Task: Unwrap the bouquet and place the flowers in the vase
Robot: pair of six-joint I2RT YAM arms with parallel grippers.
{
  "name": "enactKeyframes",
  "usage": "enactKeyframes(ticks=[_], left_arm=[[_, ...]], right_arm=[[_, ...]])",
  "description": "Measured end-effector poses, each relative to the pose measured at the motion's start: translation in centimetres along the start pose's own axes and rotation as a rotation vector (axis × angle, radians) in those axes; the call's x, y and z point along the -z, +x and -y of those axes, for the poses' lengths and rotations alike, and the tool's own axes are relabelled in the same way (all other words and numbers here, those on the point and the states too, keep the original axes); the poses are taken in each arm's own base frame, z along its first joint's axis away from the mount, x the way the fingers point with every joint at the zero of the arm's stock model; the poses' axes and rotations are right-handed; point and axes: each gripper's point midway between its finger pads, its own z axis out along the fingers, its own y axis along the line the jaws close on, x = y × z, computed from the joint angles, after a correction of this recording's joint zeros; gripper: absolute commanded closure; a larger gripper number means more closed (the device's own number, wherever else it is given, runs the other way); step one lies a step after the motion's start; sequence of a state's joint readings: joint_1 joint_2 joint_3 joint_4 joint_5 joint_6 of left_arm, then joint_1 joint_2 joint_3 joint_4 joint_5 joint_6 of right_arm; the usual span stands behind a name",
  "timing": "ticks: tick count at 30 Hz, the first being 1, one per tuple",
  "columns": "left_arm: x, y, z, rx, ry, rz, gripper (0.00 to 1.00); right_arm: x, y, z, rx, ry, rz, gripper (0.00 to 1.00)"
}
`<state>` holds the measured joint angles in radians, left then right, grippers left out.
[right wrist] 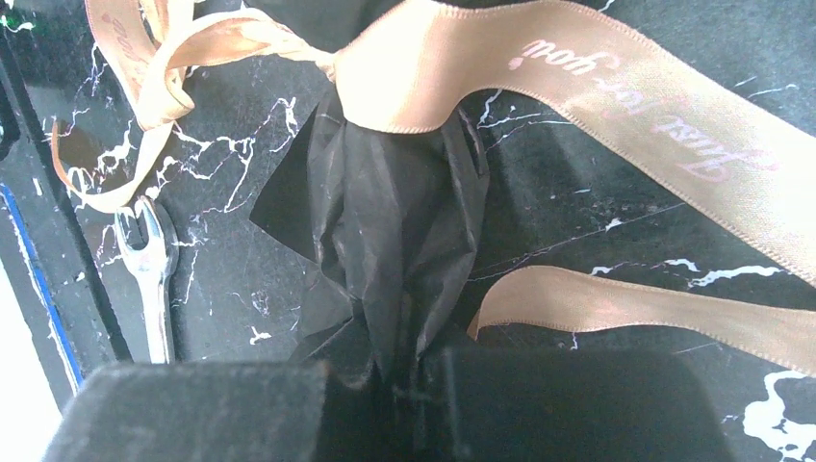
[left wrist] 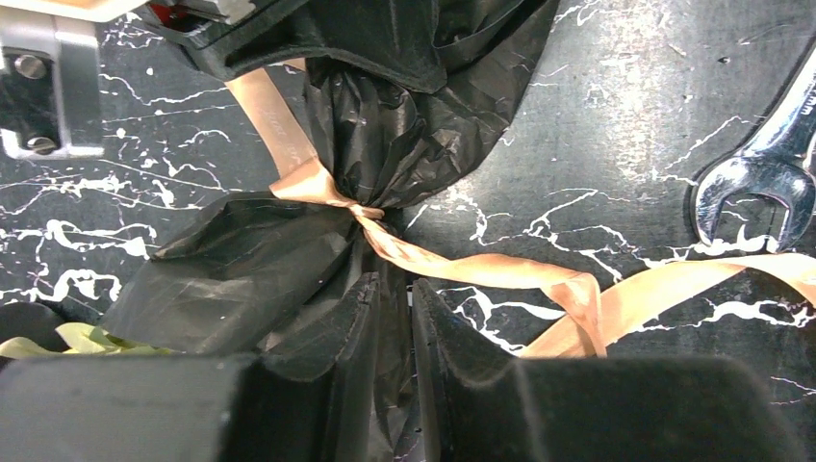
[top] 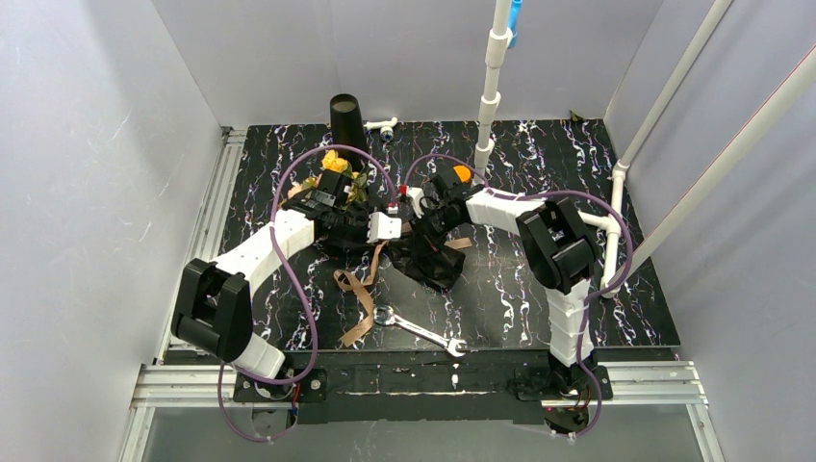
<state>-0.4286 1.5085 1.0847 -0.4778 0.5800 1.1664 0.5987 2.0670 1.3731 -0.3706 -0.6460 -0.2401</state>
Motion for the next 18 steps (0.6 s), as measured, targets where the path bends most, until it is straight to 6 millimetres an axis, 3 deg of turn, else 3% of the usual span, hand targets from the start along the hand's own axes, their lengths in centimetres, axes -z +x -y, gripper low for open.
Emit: enactKeyframes(ticks=[18], left_arm=[[-0.5,1.5,2.7,0.018,0.07,-0.024,0.81]], right_arm=[[-0.2,0.0,-0.3,0.059,0.013,-0.018,0.99]])
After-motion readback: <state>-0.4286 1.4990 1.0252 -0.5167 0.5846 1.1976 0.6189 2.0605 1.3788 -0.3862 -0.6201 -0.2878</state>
